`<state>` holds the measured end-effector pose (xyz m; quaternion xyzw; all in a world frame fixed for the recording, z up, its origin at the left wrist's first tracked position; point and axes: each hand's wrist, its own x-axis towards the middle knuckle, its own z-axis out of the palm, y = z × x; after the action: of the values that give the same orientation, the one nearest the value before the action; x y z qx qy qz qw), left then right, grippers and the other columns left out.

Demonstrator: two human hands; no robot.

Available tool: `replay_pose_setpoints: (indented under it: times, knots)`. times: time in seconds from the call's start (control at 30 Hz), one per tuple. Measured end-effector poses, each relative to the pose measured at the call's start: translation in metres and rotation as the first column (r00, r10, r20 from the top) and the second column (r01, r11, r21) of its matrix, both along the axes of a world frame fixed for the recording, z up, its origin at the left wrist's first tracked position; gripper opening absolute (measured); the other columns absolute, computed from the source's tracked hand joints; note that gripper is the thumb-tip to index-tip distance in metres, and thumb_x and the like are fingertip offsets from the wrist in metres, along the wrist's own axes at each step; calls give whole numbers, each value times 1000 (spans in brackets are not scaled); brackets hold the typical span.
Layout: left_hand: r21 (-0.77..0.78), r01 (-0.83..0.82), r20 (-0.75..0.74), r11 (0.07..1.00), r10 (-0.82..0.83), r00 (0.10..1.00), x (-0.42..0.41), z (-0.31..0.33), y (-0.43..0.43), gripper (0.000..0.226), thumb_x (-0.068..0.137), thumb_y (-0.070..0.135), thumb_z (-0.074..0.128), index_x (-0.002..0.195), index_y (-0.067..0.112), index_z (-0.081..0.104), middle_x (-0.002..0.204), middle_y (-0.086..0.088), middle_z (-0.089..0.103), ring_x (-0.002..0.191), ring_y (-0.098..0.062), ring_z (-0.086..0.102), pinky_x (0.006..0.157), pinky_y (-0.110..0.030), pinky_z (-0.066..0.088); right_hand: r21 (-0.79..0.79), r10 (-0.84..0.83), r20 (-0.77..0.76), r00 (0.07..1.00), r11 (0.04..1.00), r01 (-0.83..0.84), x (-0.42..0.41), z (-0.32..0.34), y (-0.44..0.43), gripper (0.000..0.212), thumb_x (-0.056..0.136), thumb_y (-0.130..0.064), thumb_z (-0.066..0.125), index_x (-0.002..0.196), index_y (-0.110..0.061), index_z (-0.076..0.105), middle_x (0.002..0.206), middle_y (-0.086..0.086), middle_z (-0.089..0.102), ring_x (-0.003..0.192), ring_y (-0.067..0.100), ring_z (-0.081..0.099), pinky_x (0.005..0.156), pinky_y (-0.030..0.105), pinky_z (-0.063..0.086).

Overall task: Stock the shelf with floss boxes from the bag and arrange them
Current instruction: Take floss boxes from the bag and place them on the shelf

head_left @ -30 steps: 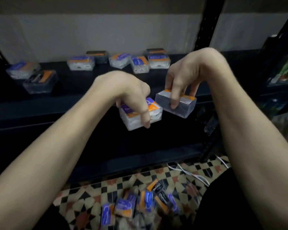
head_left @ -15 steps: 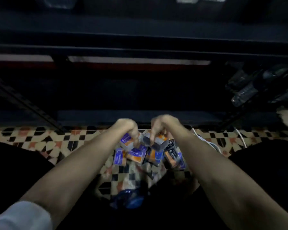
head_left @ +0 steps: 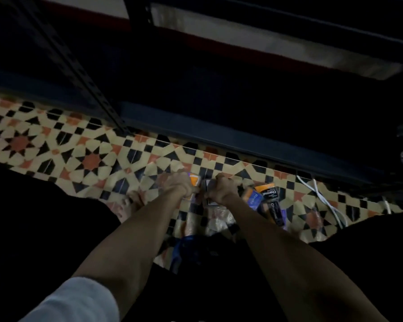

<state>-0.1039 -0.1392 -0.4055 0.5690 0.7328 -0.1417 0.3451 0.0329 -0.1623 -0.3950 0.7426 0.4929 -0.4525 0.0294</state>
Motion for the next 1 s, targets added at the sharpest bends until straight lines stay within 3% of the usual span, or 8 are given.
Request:
replay_pose_setpoints:
  times: [0.1,0.27,0.47,0.6,0.67,0.8,0.93,1.0]
  knots:
    - [32,-85,6,996,85,996,-11,-16,-2,60,74,52,76,116,13,59,114,-8,66,103,-29,63,79,-33,50,17,32,1,1000,999,-32,-9,-3,5,31,84,-25,74,81,-16,44,85,1,51,83,21,51,71,29,42]
    - [14,-209,40,978,208,977,-32,-31,1,73,74,39,79,129,5,46,128,-15,57,115,-35,57,91,-39,51,47,42,-83,996,998,-38,-34,-14,12,38,83,-26,74,114,-11,58,102,5,61,86,22,57,68,26,46]
    - [-132,-86,118,988,102,988,-39,-23,9,45,76,20,82,113,3,63,113,-14,66,104,-29,63,88,-36,54,90,123,-49,991,989,-118,-39,-18,10,30,88,-22,69,112,-7,59,102,6,63,89,20,58,72,27,44]
    - [-119,9,105,993,3,995,-37,6,20,24,91,8,63,114,1,59,104,-12,61,97,-27,61,75,-31,49,35,215,-9,976,976,-215,-36,-1,16,31,87,-14,69,116,-8,61,114,10,66,91,22,61,69,29,51]
    - [-75,67,122,995,-57,991,-35,34,31,25,92,15,64,115,3,62,102,-9,64,87,-23,60,71,-31,49,53,216,-28,976,975,-214,-32,25,29,42,89,-19,68,127,-6,57,121,12,63,100,26,61,67,28,47]
    - [23,199,79,980,-201,976,-27,115,60,24,88,25,68,104,8,68,101,-10,69,75,-22,62,63,-30,51,53,365,-35,930,930,-363,-28,110,67,53,84,-29,71,132,-12,57,123,10,64,104,26,64,85,36,56]
    - [186,312,-11,932,-315,949,-20,215,80,21,90,24,58,107,16,66,104,-8,65,85,-25,63,78,-40,57,75,561,81,824,821,-566,-31,214,96,51,88,-33,69,133,-13,56,118,7,64,98,25,63,67,34,53]
    - [273,375,-92,886,-364,927,-17,273,81,24,91,24,56,113,17,65,109,-10,62,86,-27,59,75,-39,53,116,574,131,808,801,-587,-29,271,103,50,88,-34,70,132,-16,56,109,4,63,95,25,64,68,34,55]
